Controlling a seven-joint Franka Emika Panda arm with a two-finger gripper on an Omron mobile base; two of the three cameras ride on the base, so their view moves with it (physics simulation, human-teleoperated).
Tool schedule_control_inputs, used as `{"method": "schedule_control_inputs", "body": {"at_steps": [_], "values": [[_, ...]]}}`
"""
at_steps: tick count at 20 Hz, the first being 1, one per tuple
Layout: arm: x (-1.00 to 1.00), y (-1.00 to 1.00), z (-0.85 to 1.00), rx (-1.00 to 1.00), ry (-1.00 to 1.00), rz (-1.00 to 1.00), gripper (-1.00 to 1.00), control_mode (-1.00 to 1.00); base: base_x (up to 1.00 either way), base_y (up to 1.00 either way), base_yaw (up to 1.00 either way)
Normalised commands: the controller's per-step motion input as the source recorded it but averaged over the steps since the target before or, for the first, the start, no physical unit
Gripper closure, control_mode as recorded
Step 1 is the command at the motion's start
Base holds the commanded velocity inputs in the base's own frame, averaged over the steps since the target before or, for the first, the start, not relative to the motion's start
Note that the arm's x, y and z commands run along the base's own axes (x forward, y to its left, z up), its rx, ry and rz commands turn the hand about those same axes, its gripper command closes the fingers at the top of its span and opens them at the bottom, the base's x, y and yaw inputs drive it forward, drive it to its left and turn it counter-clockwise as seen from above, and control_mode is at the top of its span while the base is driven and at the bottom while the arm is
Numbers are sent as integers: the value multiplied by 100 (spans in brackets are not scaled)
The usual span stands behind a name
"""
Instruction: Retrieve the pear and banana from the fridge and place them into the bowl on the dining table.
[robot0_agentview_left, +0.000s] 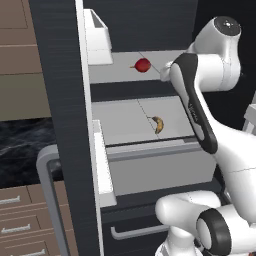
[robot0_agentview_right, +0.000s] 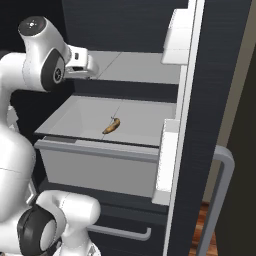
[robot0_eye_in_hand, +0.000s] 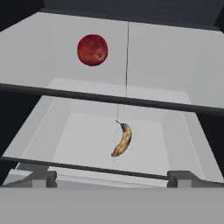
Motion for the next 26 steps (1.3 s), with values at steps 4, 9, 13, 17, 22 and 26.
{"method": "schedule_control_inputs", "body": {"at_steps": [4,9,13,17,22,26], "values": [[63,37,-5,1,0,0,-100,-100,0,0,0],[58,33,-7,4,0,0,-100,-100,0,0,0],[48,13,-1,4,0,0,-100,-100,0,0,0],[41,0,0,0,0,0,-100,-100,0,0,0],[59,0,-6,0,0,0,-100,-100,0,0,0],[61,2,-9,0,0,0,-100,-100,0,0,0]]}}
